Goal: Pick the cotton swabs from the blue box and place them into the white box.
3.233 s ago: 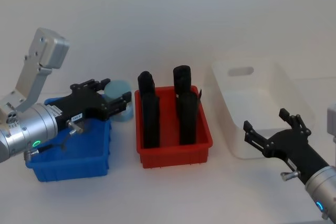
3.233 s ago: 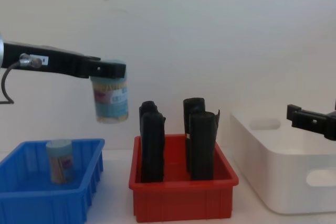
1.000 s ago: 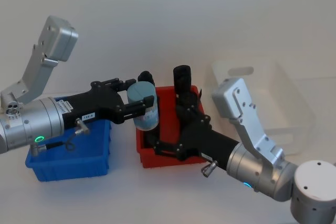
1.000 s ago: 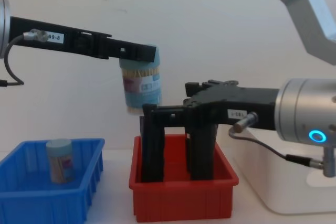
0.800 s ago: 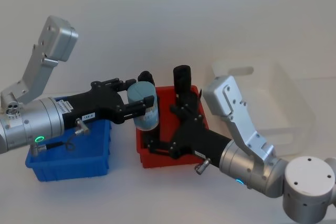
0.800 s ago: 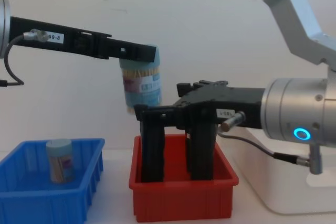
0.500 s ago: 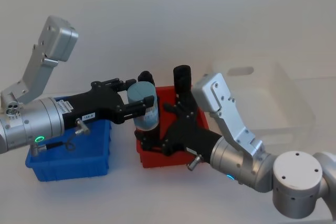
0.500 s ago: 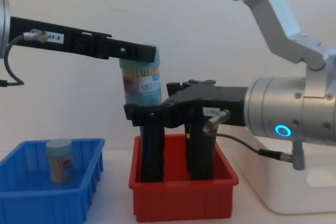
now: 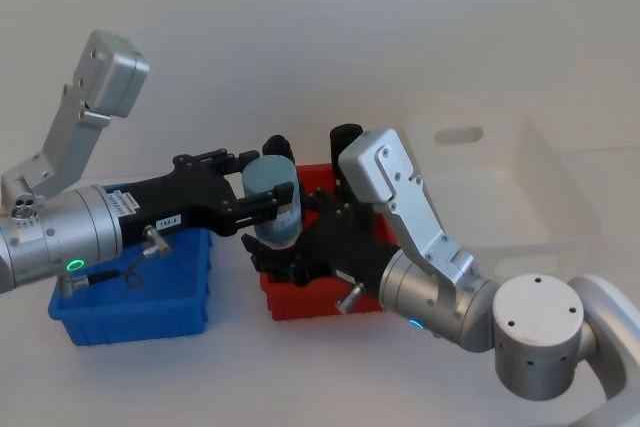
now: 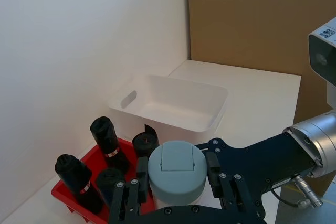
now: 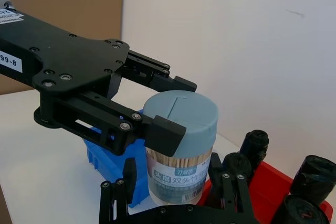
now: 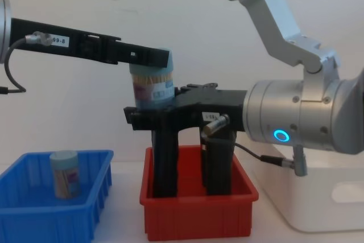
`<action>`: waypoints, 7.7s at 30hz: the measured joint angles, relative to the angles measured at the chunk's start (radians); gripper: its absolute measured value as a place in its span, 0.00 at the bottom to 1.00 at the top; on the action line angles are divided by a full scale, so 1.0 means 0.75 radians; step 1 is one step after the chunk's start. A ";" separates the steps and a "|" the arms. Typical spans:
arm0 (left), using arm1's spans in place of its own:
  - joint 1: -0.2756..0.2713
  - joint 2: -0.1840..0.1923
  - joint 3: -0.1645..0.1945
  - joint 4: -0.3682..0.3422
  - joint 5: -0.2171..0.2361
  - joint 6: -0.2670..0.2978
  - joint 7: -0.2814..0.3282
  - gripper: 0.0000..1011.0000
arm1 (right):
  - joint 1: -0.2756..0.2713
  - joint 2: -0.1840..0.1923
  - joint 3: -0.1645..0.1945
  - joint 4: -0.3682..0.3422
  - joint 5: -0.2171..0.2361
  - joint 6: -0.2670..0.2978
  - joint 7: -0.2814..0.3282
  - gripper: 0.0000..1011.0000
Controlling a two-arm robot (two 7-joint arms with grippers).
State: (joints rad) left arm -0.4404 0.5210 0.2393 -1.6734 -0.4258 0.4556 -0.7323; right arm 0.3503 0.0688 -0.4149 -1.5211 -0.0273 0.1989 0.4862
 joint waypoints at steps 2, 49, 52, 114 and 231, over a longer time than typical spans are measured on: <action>0.000 0.000 0.000 0.000 0.000 0.000 0.000 0.66 | 0.005 -0.004 -0.002 0.007 0.000 -0.002 0.001 0.83; 0.000 0.000 0.000 0.000 0.000 0.000 0.000 0.99 | -0.097 0.079 0.047 -0.154 0.074 0.054 -0.338 0.64; 0.000 0.000 0.000 0.000 0.000 0.000 0.000 0.99 | -0.118 0.103 0.068 -0.177 0.101 0.054 -0.384 0.64; 0.000 0.000 0.000 0.000 0.000 0.000 0.000 0.99 | 0.296 0.091 0.232 0.762 0.156 -0.123 -0.502 0.93; 0.271 -0.185 0.287 0.063 0.301 -0.589 0.962 0.99 | -0.473 0.350 0.253 -0.308 0.413 -0.226 -0.548 0.99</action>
State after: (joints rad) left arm -0.2372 0.3821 0.4543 -1.6261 -0.2001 0.0135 -0.0108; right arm -0.0044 0.3311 -0.2255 -1.7521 0.2826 0.0297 0.0753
